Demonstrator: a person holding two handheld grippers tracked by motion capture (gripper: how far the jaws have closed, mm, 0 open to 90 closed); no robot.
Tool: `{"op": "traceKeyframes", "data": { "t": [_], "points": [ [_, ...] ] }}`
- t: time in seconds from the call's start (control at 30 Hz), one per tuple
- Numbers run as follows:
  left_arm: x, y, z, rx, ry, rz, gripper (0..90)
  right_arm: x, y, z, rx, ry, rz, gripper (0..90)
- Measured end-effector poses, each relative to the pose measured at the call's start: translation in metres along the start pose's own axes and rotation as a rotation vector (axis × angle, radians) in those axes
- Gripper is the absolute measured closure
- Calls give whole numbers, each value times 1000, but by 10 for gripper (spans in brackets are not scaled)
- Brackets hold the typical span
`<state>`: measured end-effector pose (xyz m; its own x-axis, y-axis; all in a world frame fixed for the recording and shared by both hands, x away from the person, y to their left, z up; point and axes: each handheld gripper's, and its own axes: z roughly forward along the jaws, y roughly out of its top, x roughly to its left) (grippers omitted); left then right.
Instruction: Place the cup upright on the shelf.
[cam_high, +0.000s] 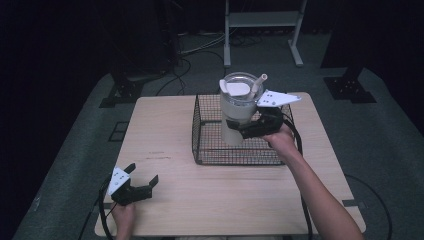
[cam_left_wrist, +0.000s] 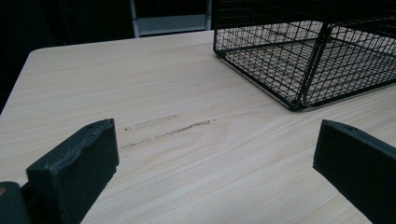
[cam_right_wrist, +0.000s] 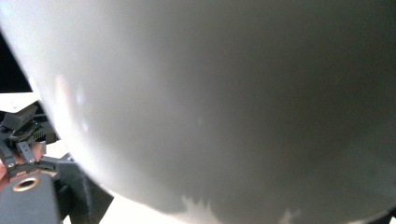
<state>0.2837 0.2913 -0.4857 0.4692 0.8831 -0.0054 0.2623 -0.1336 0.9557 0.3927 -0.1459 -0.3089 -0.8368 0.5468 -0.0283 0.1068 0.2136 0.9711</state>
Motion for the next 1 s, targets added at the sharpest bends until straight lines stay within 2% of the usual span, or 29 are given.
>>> {"op": "traceKeyframes", "data": {
  "t": [0.17, 0.43, 0.5, 0.63, 0.77, 1.0],
  "points": [
    [0, 0, 0, 0, -1, 1, 0, -7, 5, 17, 8, 13, -16, 84],
    [0, 0, 0, -3, -4, -1, 0, -20, 4, 43, 30, 35, -4, 84],
    [0, 0, 0, -4, -4, -6, 0, -25, 3, 50, 35, 43, -22, 84],
    [0, 0, -1, -7, -4, -7, 0, -32, -2, 61, 53, 62, 3, 84],
    [1, 0, -1, -6, -5, -6, 0, -37, -6, 71, 81, 58, -10, 84],
    [1, 0, -2, -11, -15, -4, 0, -42, -16, 85, 78, 68, 30, 84]
  ]
}}
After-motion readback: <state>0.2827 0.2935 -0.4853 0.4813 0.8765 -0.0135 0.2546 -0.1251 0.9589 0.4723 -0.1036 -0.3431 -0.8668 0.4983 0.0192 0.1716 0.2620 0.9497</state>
